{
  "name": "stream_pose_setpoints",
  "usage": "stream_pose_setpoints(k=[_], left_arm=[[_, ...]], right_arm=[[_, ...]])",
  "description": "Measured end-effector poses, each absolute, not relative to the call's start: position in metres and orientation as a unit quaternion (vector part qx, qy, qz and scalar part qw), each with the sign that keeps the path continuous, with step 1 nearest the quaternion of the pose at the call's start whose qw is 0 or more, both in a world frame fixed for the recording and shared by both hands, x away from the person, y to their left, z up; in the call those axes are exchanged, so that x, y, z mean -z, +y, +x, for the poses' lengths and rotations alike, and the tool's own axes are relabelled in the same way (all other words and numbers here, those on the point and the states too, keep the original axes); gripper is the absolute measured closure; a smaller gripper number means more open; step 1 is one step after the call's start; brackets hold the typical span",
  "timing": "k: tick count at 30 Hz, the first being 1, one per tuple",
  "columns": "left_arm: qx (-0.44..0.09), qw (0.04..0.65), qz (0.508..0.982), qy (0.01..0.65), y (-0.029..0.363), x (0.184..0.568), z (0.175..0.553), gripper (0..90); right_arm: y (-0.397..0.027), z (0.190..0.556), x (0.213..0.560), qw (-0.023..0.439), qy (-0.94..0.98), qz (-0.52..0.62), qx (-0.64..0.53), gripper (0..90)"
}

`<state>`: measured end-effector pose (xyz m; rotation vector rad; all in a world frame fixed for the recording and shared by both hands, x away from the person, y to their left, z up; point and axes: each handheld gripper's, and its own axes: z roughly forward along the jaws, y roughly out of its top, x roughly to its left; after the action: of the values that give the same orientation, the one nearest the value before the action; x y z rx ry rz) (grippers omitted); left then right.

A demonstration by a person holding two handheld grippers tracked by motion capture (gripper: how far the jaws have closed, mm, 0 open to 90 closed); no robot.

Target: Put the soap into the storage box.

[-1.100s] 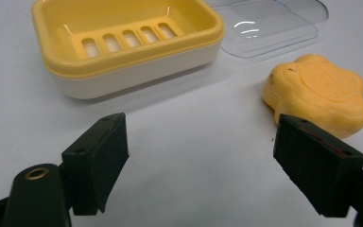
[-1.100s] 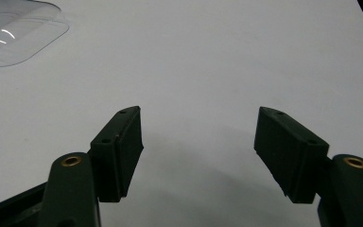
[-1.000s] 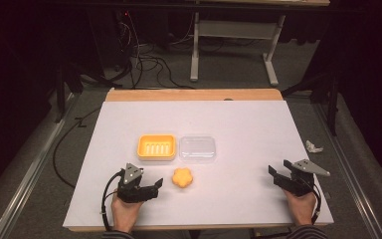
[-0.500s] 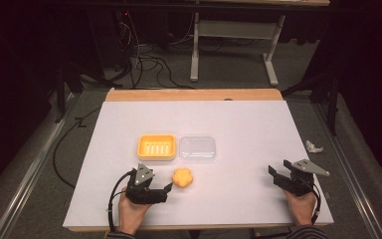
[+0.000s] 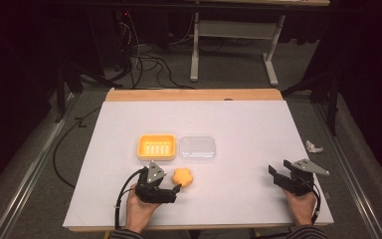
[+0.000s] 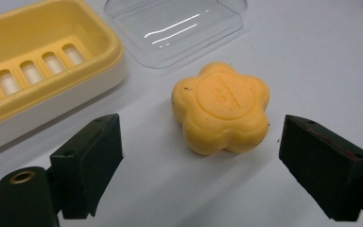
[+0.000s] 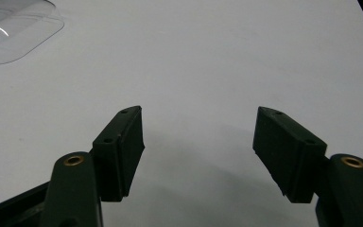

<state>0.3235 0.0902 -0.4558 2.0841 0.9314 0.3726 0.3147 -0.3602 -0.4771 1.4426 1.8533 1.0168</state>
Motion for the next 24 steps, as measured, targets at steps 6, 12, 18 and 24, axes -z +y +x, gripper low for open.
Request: stream_pose_setpoints(k=[6, 12, 18, 24], left_arm=[[-0.146, 0.393, 0.833, 0.362, 0.081, 0.455, 0.327, 14.5], [-0.133, 0.387, 0.836, 0.366, 0.073, 0.455, 0.333, 14.5], [-0.125, 0.376, 0.841, 0.369, 0.067, 0.456, 0.34, 15.0], [-0.124, 0.37, 0.843, 0.371, 0.064, 0.46, 0.344, 15.1]], right_arm=[[-0.36, 0.314, 0.477, 0.289, 0.695, 0.537, -0.382, 34.4], [-0.36, 0.314, 0.477, 0.289, 0.694, 0.537, -0.383, 34.3], [-0.361, 0.314, 0.477, 0.289, 0.695, 0.535, -0.384, 34.2], [-0.36, 0.314, 0.477, 0.29, 0.695, 0.534, -0.384, 34.1]])
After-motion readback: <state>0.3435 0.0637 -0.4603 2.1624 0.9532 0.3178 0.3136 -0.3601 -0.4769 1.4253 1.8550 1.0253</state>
